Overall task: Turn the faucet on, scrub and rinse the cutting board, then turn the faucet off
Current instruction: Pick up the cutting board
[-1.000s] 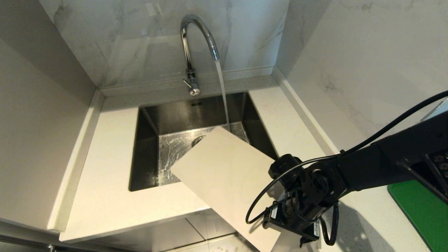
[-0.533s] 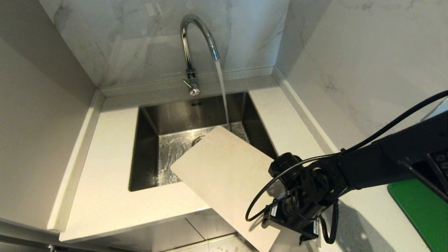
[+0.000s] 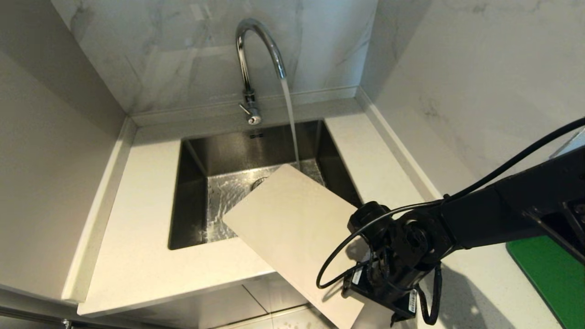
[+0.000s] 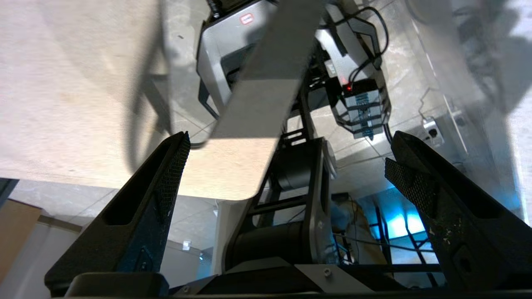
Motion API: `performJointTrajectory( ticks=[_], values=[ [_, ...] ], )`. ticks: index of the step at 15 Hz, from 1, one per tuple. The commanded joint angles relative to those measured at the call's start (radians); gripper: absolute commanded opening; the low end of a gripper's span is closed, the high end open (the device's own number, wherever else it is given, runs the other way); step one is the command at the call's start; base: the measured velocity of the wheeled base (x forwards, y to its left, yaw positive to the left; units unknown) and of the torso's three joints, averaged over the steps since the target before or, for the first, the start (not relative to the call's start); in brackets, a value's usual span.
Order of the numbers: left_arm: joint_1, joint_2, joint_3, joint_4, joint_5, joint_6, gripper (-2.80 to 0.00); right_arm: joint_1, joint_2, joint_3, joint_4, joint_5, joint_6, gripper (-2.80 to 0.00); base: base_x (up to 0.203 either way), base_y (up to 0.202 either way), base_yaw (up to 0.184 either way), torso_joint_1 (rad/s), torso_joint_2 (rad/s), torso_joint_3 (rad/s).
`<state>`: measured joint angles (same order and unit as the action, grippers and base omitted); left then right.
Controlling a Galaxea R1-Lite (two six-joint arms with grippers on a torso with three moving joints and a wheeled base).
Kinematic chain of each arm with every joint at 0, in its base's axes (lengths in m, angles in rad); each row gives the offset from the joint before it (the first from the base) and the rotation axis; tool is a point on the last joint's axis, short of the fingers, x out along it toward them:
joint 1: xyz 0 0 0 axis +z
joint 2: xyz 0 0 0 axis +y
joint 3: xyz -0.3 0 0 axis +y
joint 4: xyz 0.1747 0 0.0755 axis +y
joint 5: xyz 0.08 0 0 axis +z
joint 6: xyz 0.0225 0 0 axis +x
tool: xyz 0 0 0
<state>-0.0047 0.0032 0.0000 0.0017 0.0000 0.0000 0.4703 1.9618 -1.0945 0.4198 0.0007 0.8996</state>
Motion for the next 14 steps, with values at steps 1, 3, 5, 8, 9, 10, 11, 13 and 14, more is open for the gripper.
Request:
performJointTrajectory(
  ticks=[1,3,5,8,9,10,11,13,14],
  values=[
    [0.0,0.0,0.0,0.0,0.0,0.0,-2.8,-0.001,-0.027,0.032,0.001,-0.001,0.005,0.0,0.0,0.0,0.0,0.0,0.0,0.0],
    [0.0,0.0,0.0,0.0,0.0,0.0,-2.8,-0.002,-0.032,0.061,-0.006,-0.001,0.01,0.0,0.0,0.0,0.0,0.0,0.0,0.0],
    [0.0,0.0,0.0,0.0,0.0,0.0,-2.8,-0.007,-0.037,0.076,-0.009,-0.004,0.017,0.0,0.0,0.0,0.0,0.0,0.0,0.0],
    [0.0,0.001,0.0,0.0,0.0,0.0,-2.8,-0.032,-0.026,0.076,-0.036,-0.013,0.019,0.0,0.0,0.0,0.0,0.0,0.0,0.0],
    [0.0,0.001,0.0,0.0,0.0,0.0,-2.8,-0.036,-0.027,0.073,-0.046,-0.014,0.018,0.0,0.0,0.0,0.0,0.0,0.0,0.0],
    [0.0,0.001,0.0,0.0,0.0,0.0,-2.8,-0.036,-0.029,0.066,-0.047,-0.015,0.018,0.0,0.0,0.0,0.0,0.0,0.0,0.0],
    [0.0,0.0,0.0,0.0,0.0,0.0,-2.8,-0.037,-0.029,0.064,-0.047,-0.016,0.018,0.0,0.0,0.0,0.0,0.0,0.0,0.0],
    [0.0,0.0,0.0,0.0,0.0,0.0,-2.8,-0.044,-0.028,0.062,-0.047,-0.018,0.018,0.0,0.0,0.0,0.0,0.0,0.0,0.0],
    [0.0,0.0,0.001,0.0,0.0,0.0,-2.8,-0.045,-0.026,0.058,-0.049,-0.018,0.018,0.0,0.0,0.0,0.0,0.0,0.0,0.0]
  ],
)
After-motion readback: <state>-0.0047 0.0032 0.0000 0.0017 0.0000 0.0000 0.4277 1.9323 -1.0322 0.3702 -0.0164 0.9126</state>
